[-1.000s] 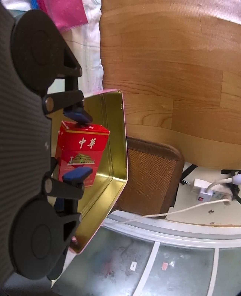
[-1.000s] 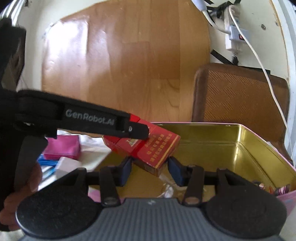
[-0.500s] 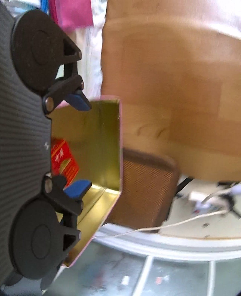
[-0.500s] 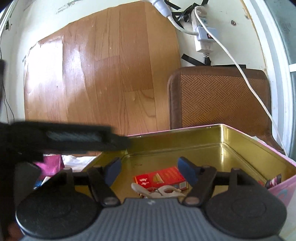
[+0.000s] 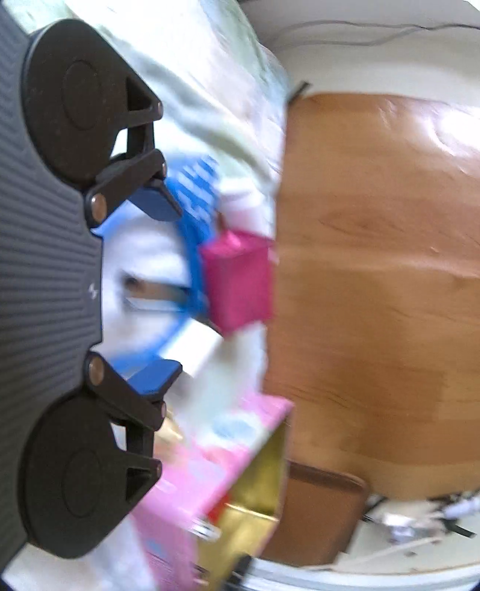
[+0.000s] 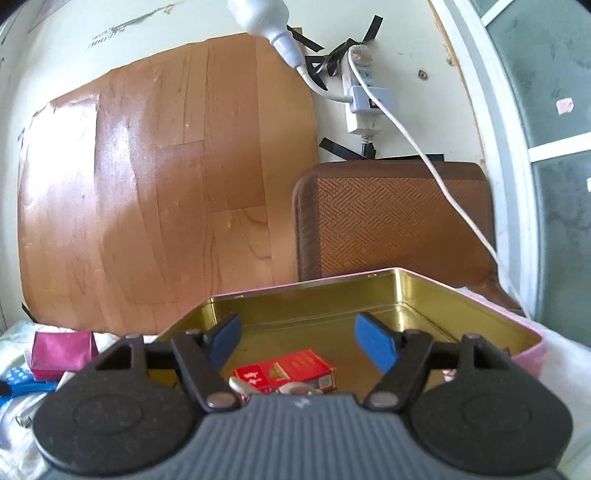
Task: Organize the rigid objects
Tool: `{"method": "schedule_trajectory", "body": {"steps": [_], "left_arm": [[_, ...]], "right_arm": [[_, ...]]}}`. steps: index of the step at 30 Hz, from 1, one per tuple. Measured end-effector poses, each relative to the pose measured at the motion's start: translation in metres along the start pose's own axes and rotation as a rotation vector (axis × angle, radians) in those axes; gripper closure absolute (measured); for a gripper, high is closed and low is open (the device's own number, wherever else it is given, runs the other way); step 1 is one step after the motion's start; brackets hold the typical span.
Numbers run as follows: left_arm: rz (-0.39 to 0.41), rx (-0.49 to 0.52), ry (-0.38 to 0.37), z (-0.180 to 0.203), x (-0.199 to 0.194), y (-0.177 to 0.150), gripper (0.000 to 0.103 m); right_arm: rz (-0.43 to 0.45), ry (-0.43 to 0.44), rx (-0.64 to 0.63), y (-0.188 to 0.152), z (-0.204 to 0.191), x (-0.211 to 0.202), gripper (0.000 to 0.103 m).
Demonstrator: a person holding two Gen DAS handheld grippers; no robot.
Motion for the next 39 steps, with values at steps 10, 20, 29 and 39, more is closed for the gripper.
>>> {"method": "schedule_trajectory", "body": {"steps": [10,20,29,39], "left_arm": [[-0.151,-0.099,0.020,-0.035,0.020,-0.012,0.020],[-0.102,-0.245,-0.045,-0.056,0.011,-0.014,0.019],[0.001,-0.233,-0.083,-0.061,0.012,-0.006,0.020],[0.012,-0.257,-0.158,-0.070,0.018,-0.002,0.020]], "right_arm": [[-0.044,0.224,-0.053,-0.008,-0.070,-0.041,0.056],[-0.320,0.419,-0.218,-0.027,-0.181,0.022,0.055],[-0.709,0.376,-0.168,-0.049,-0.195,0.138,0.052],[-0.618,0.531,-0.356,-0.060,-0.198,0.023,0.052]]}}
Point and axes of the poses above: each gripper's, at about its wrist camera, not at the fingertips, and x roughly the way its jaws point, z to its right, y to its top, the point moved 4 cm from there along x, roughly the way its jaws point, and after that the axes turned 11 degrees about y, right-handed, at the moved point
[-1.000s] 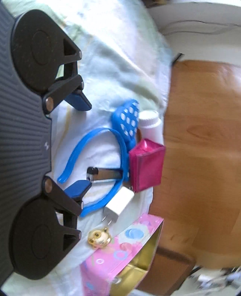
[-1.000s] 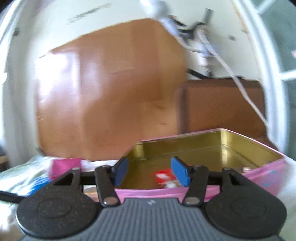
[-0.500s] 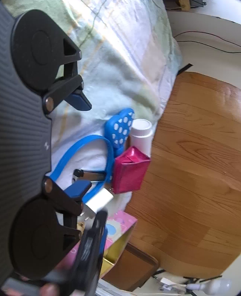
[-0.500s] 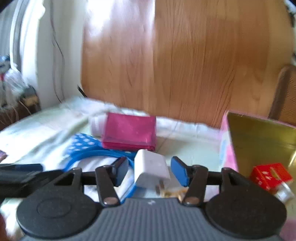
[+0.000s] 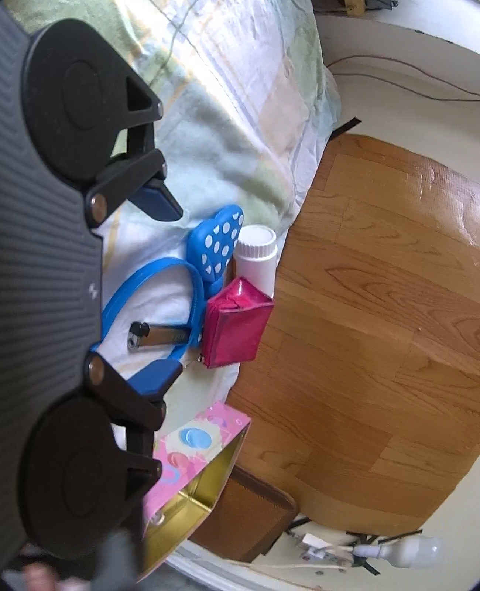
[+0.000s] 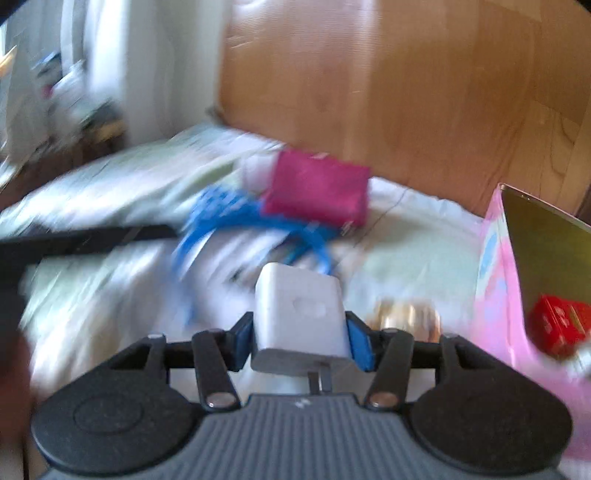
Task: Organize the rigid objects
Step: 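Grasp the white charger block with the left tool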
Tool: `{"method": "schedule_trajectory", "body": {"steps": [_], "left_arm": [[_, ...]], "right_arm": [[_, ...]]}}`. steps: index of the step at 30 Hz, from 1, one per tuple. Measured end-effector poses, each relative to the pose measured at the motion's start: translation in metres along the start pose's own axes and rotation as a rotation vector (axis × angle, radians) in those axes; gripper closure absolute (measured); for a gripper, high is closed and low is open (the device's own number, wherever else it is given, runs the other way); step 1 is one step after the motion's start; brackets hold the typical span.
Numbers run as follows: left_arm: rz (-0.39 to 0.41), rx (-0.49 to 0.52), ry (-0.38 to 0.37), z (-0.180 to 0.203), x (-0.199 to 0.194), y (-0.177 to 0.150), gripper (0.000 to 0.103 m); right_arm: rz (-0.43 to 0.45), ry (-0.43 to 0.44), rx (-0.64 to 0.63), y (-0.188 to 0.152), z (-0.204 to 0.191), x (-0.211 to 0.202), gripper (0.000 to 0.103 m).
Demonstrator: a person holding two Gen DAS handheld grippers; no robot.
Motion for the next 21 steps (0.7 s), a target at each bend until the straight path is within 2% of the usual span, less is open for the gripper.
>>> {"method": "schedule_trajectory", "body": {"steps": [3,6,10,14,17,19,21], "left_arm": [[-0.017,0.028,-0.060,0.005,0.002,0.000,0.020],[-0.056,0.082,-0.164,0.016,0.002,-0.004,0.021],[-0.098,0.149,-0.273,0.043,-0.008,-0.013,0.021],[-0.196,0.177,-0.433,0.087,-0.019,-0.033,0.021],[-0.297,0.212,-0.501,0.119,-0.017,-0.052,0.021],[-0.359,0.229,-0.538,0.136,-0.015,-0.064,0.026],[-0.404,0.234,-0.561,0.149,-0.012,-0.074,0.026]], "right_arm": [[-0.010,-0.013,-0.085,-0.036,-0.017,-0.033,0.052],[0.006,-0.068,-0.045,-0.062,-0.009,-0.064,0.052],[0.053,-0.169,0.057,-0.098,0.013,-0.104,0.042],[0.093,-0.177,0.168,-0.121,0.027,-0.129,0.039],[0.101,-0.179,0.170,-0.124,0.026,-0.134,0.036],[0.108,-0.176,0.167,-0.128,0.024,-0.135,0.033],[0.112,-0.167,0.176,-0.131,0.023,-0.139,0.033]]}}
Point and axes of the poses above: each gripper's, at about its wrist camera, not at the fingertips, and x roughly the way its jaws point, z to its right, y to its top, the point moved 4 cm from there along x, roughly the way its jaws point, and after that the axes turned 11 degrees about y, right-handed, at the moved point
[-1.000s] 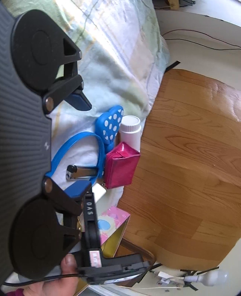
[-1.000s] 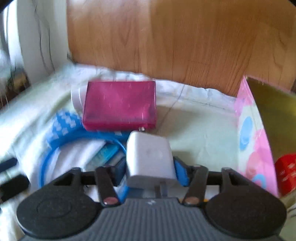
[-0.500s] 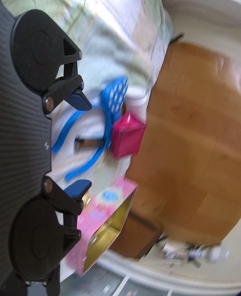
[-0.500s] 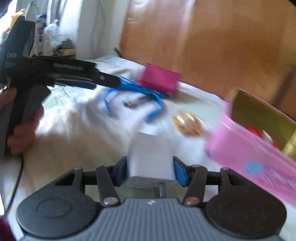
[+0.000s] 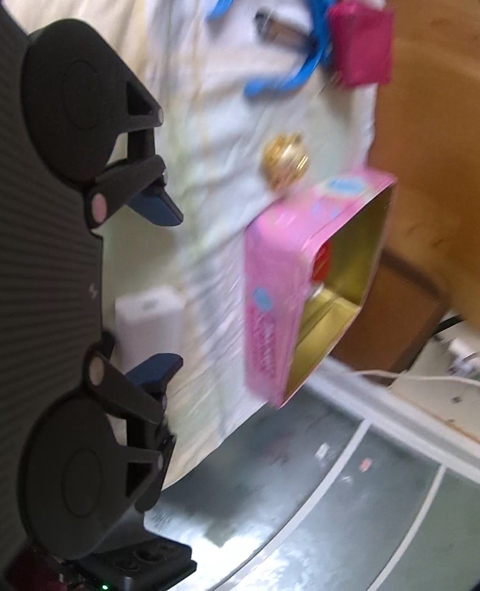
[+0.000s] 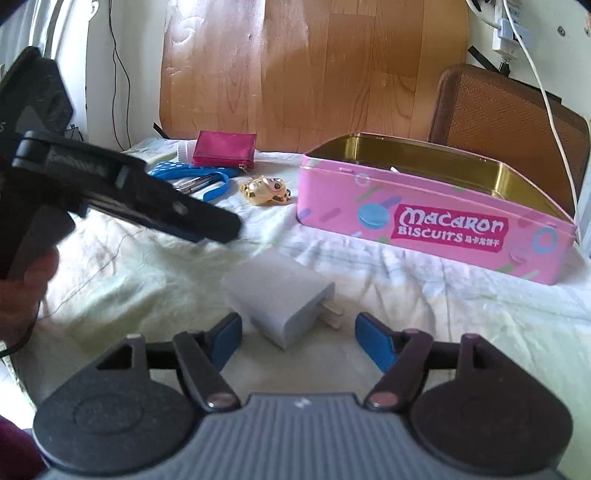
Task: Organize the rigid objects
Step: 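Grasp the white charger block with the left tool, then lower the charger into the pink tin and open the left tool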
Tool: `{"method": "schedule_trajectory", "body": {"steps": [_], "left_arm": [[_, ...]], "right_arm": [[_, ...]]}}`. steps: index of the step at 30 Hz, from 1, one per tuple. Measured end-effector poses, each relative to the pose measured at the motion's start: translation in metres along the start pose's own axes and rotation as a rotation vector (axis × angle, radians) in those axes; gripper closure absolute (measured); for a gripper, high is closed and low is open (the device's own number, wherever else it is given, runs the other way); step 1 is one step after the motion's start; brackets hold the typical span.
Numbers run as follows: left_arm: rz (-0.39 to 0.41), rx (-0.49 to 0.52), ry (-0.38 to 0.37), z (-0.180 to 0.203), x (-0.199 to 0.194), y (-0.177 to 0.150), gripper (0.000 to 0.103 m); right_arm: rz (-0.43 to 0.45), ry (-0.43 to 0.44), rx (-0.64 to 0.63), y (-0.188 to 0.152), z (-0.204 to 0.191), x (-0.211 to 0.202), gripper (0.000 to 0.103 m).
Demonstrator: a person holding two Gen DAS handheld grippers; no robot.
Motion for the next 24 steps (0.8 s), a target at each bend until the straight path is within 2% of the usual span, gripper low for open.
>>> {"method": "schedule_trajectory", "body": {"steps": [3,5,8,11,12,13,20,24], "left_arm": [[-0.056,0.016,-0.034,0.015,0.014,-0.006,0.036],[-0.084,0.044,-0.043,0.023,0.022,-0.011,0.045],[-0.076,0.083,-0.011,0.031,0.024,-0.011,0.044],[-0.075,0.060,-0.009,0.029,0.024,-0.007,0.044],[-0.070,0.053,-0.007,0.029,0.024,-0.006,0.044],[-0.069,0.045,-0.017,0.028,0.024,-0.004,0.048],[-0.035,0.050,-0.022,0.035,0.021,0.013,0.049],[0.014,0.051,-0.026,0.043,0.017,0.029,0.049]], "right_arm": [[0.009,0.005,0.024,-0.003,0.004,-0.004,0.036],[0.022,0.027,0.032,-0.003,0.002,-0.006,0.044],[0.037,0.004,0.026,-0.002,0.002,-0.007,0.048],[0.064,0.000,0.043,-0.003,0.004,-0.008,0.050],[0.072,0.000,0.045,-0.003,0.005,-0.009,0.054],[0.082,0.016,0.046,-0.002,0.006,-0.010,0.069],[0.156,-0.043,0.038,0.014,0.015,-0.012,0.069],[0.207,-0.071,0.028,0.024,0.020,-0.015,0.070]]}}
Point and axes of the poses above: each gripper's, at about its wrist camera, not at the fingertips, and x roughly the way its jaws point, z to its right, y to its top, the point moved 4 cm from there along x, roughly the way its jaws point, and after that the axes turned 11 degrees about y, right-handed, at the moved point
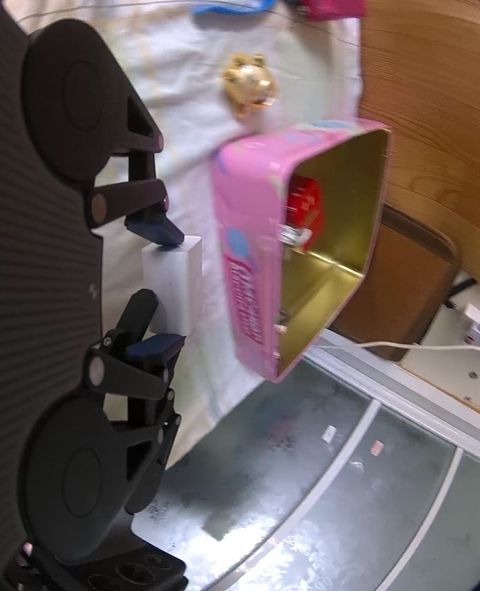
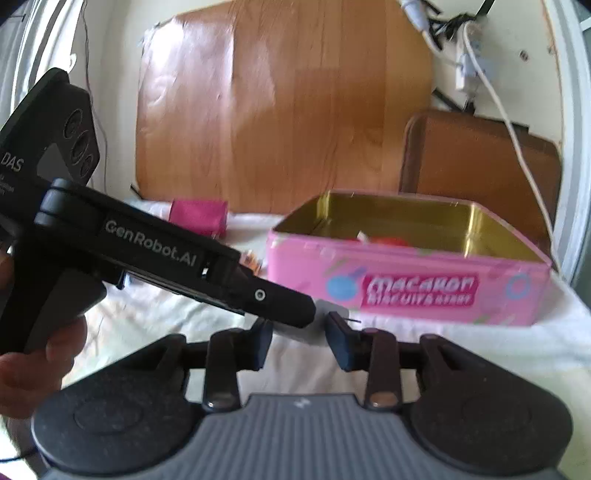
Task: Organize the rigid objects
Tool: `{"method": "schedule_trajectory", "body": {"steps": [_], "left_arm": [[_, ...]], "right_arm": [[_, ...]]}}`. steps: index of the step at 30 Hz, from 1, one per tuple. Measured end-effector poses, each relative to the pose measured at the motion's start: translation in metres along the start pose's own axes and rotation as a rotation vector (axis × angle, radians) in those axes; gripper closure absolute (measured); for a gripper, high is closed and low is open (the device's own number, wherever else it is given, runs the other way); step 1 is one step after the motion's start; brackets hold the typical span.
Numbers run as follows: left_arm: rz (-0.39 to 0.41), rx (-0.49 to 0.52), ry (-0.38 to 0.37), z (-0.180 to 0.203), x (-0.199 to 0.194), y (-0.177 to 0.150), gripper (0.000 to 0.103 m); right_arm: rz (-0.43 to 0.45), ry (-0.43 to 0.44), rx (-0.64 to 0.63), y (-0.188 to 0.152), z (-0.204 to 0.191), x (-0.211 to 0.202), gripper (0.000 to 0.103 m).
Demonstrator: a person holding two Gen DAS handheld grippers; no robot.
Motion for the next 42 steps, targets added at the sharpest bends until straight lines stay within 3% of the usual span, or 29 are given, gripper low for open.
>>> {"method": "schedule_trajectory", "body": {"steps": [6,10,18,24,28,34,39,42], "left_arm": [[0.125,0.057,-0.012,0.019,-0.011,0.049,0.048],[0.168,0.098,-0.004,0.026,0.011,0.081,0.047],[0.140,0.118,0.043,0.031,0.091,0.114,0.048],[0.122,0.061,0.083,0.023,0.116,0.115,0.047],[0.152,0.020,0.110,0.023,0.100,0.112,0.047],[0.225,0.063,0.182,0.016,0.033,0.082,0.047],[0.252,0.019,0.318,-0.039,-0.035,0.046,0.046],[0.235,-0.051,0.445,-0.093,-0.065,0.024,0.046]], "right_arm": [[0.137,-0.064,-0.084,0.039,0.009,-0.008,0.070],[0.191,-0.113,-0.104,0.061,0.034,0.009,0.070],[0.106,-0.169,-0.017,0.056,0.106,0.073,0.071],[0.129,-0.364,0.037,0.047,0.142,0.089,0.068],[0.178,-0.420,0.081,0.049,0.157,0.083,0.066],[0.257,-0.430,0.046,0.046,0.148,0.068,0.066],[0.289,-0.368,0.060,0.056,0.119,0.056,0.065],[0.294,-0.268,0.056,0.066,0.085,0.054,0.062]]}}
Point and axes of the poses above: each gripper's, at about its wrist camera, not at the fingertips, and x roughly the way its jaws point, z to its right, y to its top, the point moved 4 cm from there along x, roughly the way its jaws point, and after that the axes turned 11 degrees about y, right-handed, at the moved point
